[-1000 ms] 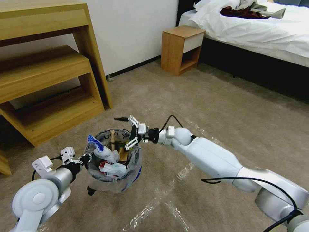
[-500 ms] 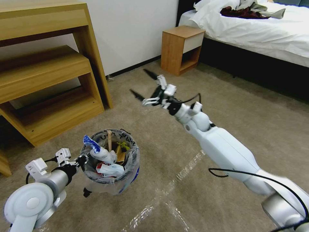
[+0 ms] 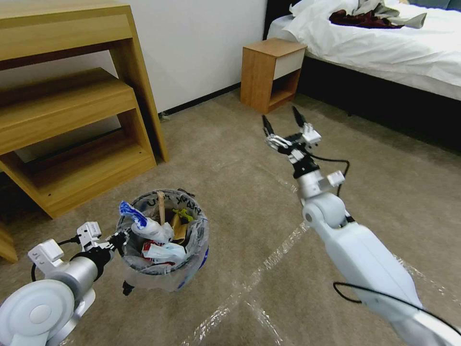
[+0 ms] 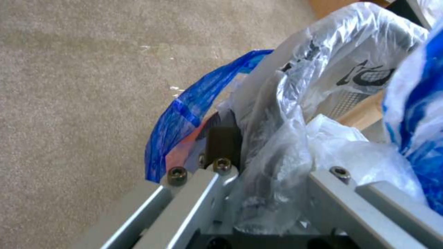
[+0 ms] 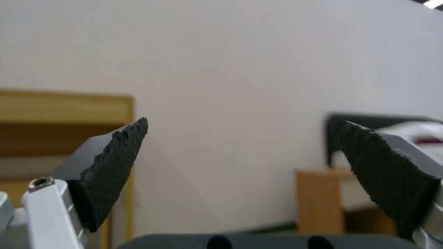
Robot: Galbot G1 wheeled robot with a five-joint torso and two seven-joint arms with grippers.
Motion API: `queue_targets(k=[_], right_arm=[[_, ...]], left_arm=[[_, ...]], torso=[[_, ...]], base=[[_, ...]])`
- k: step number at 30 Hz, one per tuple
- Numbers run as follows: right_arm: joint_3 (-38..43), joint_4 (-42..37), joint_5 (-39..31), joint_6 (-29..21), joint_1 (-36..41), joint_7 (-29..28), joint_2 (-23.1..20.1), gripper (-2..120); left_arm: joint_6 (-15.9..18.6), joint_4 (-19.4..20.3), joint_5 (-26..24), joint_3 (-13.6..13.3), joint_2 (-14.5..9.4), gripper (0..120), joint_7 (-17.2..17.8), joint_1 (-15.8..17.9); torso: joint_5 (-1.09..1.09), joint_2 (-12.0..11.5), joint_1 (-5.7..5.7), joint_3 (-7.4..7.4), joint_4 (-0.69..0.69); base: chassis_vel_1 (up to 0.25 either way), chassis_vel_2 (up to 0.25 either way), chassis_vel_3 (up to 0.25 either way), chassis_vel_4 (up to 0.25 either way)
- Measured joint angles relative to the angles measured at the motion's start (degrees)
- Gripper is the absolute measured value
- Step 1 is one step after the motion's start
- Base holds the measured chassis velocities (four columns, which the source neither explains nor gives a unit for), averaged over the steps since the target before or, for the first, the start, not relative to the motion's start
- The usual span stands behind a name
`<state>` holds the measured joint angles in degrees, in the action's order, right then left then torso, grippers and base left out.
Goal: Pick up the trash bin and place the garbage on the floor into it.
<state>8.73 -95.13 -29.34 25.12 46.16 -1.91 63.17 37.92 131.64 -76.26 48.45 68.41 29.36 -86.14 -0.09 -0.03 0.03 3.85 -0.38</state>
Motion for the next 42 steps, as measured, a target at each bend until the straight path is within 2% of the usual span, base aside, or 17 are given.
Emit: queue_targets(k=[3, 10, 12, 14, 15, 19, 27, 42], right_arm=[[2.26, -0.93, 2.09, -0.03, 3.36, -1.26, 0.83, 100], [11.5, -3.2, 11.06, 0.89, 13.0, -3.27, 6.69, 100], [14.77, -3.99, 15.34, 2.16, 16.28, -3.9, 9.44, 100], [15.99, -4.29, 16.6, 2.58, 17.48, -3.98, 10.5, 100], [18.52, -4.89, 19.25, 3.81, 19.93, -3.74, 12.71, 100], [21.53, -5.13, 23.72, 7.76, 24.08, -3.08, 17.04, 100], [23.66, -4.71, 27.17, 12.23, 27.49, -1.85, 21.46, 100], [22.24, -2.54, 29.46, 15.8, 30.21, -1.01, 24.3, 100]], left_arm=[[0.0, 0.3, 0.06, 0.19, 0.16, 0, -0.02, -0.16], [0.0, 0.93, 0.26, 0.63, 1.0, 0, -0.1, -0.54], [-0.01, 1.08, 0.4, 0.75, 1.32, 0, -0.17, -0.53], [-0.02, 1.08, 0.49, 0.8, 1.5, 0, -0.17, -0.53], [0.05, 1.24, 0.66, 0.91, 2.17, 0, -0.06, -0.46], [0.34, 2.18, 0.79, 1.04, 4.05, 0, 0.1, -0.45], [0.52, 2.69, 1.53, 1.35, 5.78, 0, -0.12, -1.26], [0.52, 2.87, 1.51, 1.05, 7.36, 0, -0.16, -1.08]], torso=[[-0.02, 0.0, 0.0, 0.0, 0.02], [-0.01, 0.0, 0.0, 0.0, 0.01], [-0.02, 0.0, 0.0, 0.0, 0.03], [-0.02, 0.01, 0.0, 0.0, 0.03], [-0.02, 0.0, 0.0, 0.0, 0.02], [0.0, 0.01, 0.0, 0.0, 0.01], [-0.03, 0.01, 0.0, 0.0, 0.03], [-0.02, 0.01, 0.0, 0.0, 0.03]], base=[[0.0, 0.0, 0.0, 0.0], [0.0, 0.0, 0.0, 0.0], [0.0, 0.0, 0.0, 0.0], [0.0, 0.0, 0.0, 0.0], [0.0, 0.0, 0.0, 0.0], [0.0, 0.0, 0.0, 0.0], [0.0, 0.0, 0.0, 0.0], [0.0, 0.0, 0.0, 0.0]])
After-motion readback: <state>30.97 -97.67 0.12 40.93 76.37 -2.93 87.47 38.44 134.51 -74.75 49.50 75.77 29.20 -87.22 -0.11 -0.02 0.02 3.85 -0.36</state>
